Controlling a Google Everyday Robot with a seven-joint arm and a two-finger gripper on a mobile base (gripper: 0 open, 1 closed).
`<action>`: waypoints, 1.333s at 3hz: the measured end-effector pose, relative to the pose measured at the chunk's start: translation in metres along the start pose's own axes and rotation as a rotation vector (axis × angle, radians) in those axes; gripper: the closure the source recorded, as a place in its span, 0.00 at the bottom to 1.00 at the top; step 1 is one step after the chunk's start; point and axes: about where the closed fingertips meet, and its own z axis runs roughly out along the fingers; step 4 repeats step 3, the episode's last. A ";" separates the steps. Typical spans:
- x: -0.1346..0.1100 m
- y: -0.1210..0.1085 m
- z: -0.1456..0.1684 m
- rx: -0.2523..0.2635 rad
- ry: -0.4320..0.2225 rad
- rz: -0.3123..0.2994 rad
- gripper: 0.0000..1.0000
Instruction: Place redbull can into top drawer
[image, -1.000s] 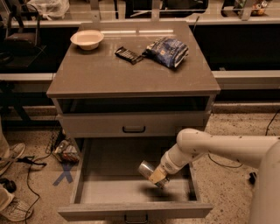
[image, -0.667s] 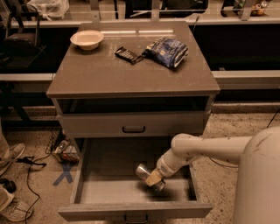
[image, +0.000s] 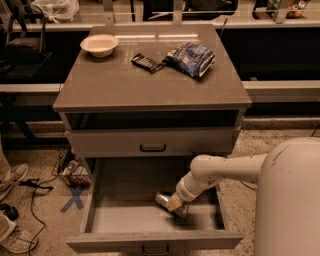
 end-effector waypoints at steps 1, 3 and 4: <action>-0.001 -0.003 -0.010 0.035 0.000 -0.007 0.00; 0.007 -0.018 -0.135 0.086 -0.086 -0.070 0.00; 0.007 -0.018 -0.135 0.086 -0.086 -0.070 0.00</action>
Offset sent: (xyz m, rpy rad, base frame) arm 0.0117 -0.0706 0.0988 -0.0286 -0.1460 -0.0112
